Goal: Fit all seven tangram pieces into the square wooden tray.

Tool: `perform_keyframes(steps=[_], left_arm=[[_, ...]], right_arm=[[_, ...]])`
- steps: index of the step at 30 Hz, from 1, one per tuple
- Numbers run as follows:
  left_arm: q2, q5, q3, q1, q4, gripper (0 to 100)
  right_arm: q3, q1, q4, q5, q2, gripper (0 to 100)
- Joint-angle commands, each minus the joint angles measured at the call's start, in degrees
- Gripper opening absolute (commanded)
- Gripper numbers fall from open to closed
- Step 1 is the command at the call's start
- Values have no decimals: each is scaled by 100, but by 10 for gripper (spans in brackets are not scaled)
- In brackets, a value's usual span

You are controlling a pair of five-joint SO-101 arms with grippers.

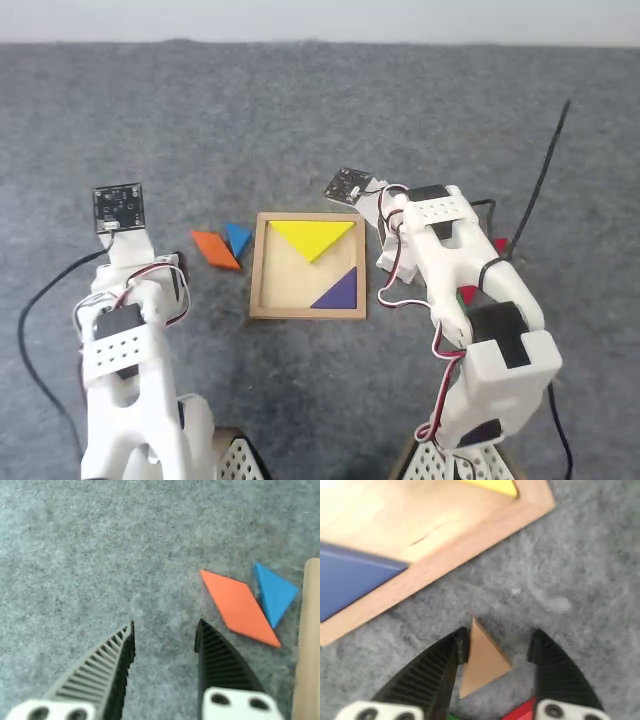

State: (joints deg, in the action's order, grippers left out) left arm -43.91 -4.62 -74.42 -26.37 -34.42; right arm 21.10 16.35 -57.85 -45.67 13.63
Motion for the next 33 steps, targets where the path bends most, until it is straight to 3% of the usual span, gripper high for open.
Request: perform_keyframes(steps=[1, 27, 33], left_arm=[[-141, -132, 22, -26, 141, 184], [-141, -387, 13, -26, 114, 184], [-141, -387, 13, -26, 114, 184]], right_arm=[[-299, -277, -48, 237, -13, 242], [-193, -303, -541, 229, 31, 251], [-193, -286, -541, 70, 31, 152]])
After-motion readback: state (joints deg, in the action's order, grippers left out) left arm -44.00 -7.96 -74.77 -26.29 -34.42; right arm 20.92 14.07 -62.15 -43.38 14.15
